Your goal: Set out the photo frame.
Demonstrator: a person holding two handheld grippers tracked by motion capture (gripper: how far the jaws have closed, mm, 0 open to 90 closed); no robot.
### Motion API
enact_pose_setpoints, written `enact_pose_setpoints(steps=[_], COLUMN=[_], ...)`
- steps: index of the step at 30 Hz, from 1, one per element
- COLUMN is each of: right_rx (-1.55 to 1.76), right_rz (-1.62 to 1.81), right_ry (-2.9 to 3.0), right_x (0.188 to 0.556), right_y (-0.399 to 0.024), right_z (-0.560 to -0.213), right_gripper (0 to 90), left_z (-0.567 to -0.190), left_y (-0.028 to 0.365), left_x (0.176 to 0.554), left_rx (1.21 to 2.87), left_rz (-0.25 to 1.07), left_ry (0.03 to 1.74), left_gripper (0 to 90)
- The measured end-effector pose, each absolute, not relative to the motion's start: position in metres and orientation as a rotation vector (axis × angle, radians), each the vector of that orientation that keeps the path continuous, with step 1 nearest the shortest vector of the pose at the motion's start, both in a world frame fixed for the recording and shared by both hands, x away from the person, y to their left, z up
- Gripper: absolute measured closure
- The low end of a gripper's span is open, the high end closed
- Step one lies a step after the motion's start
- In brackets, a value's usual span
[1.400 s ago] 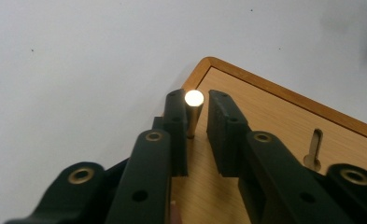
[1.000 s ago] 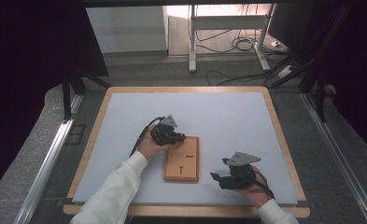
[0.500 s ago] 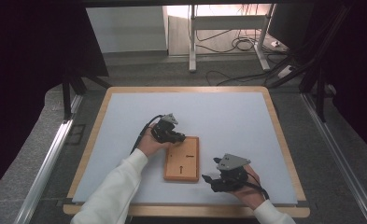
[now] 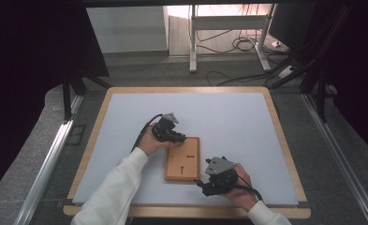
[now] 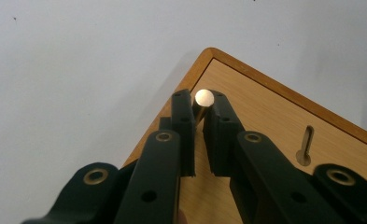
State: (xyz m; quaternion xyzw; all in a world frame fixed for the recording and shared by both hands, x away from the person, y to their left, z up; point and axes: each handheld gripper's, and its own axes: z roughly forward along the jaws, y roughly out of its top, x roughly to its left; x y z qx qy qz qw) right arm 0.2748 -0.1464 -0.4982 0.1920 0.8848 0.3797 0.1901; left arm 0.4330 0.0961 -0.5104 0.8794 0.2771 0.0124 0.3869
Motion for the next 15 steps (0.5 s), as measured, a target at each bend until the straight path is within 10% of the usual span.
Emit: enact_pose_setpoints(steps=[15], right_rx=[0.546], right_rz=[1.075], right_ry=[2.485], right_x=[0.276], right_y=[-0.1463], right_z=[-0.5003], right_gripper=[21.6], left_z=[-0.512], left_y=[0.0991], left_x=[0.4389], left_rx=[2.218], left_rz=[-0.015], left_ry=[0.698], left_gripper=[83.7])
